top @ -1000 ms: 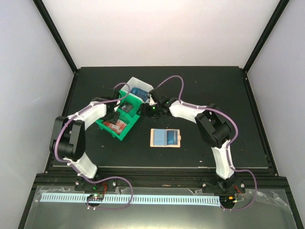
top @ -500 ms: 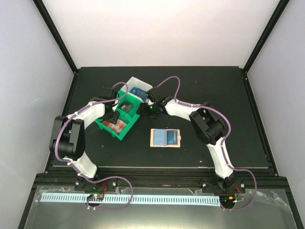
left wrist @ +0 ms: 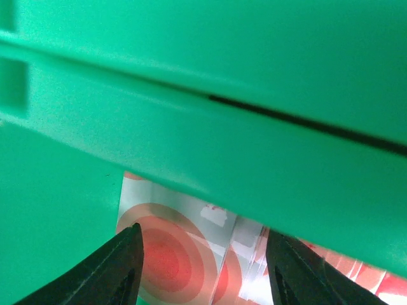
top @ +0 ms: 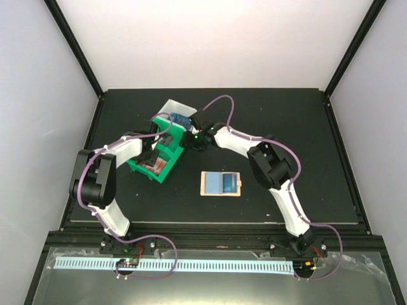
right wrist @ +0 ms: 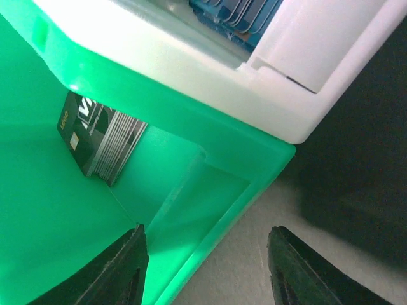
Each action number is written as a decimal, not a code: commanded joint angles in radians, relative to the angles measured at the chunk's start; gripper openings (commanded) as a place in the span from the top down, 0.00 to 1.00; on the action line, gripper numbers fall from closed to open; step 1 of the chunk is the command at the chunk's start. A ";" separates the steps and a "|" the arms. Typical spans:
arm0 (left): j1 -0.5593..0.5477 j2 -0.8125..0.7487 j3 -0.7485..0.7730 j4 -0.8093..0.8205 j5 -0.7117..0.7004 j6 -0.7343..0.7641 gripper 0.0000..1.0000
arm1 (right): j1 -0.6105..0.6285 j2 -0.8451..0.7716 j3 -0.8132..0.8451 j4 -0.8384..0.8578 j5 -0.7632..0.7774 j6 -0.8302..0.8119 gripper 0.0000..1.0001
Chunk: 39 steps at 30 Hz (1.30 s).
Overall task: Put the credit cards into the card holder
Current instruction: Adjust the storage box at the center of the board.
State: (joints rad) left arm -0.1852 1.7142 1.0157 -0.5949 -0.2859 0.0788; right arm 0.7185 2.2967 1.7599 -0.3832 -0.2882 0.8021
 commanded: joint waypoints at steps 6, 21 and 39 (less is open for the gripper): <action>0.009 -0.039 0.009 -0.007 0.012 -0.007 0.44 | -0.026 0.085 0.144 -0.100 0.108 -0.101 0.48; 0.027 -0.036 0.074 -0.044 0.032 -0.066 0.45 | -0.013 -0.002 0.045 0.018 -0.058 -0.137 0.29; 0.053 -0.005 0.017 0.019 -0.003 -0.016 0.44 | -0.011 0.003 -0.016 0.206 -0.159 -0.058 0.27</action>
State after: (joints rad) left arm -0.1383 1.6783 1.0462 -0.6090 -0.2844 0.0502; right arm 0.7025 2.3249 1.7325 -0.2298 -0.4160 0.7208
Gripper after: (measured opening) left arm 0.555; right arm 0.729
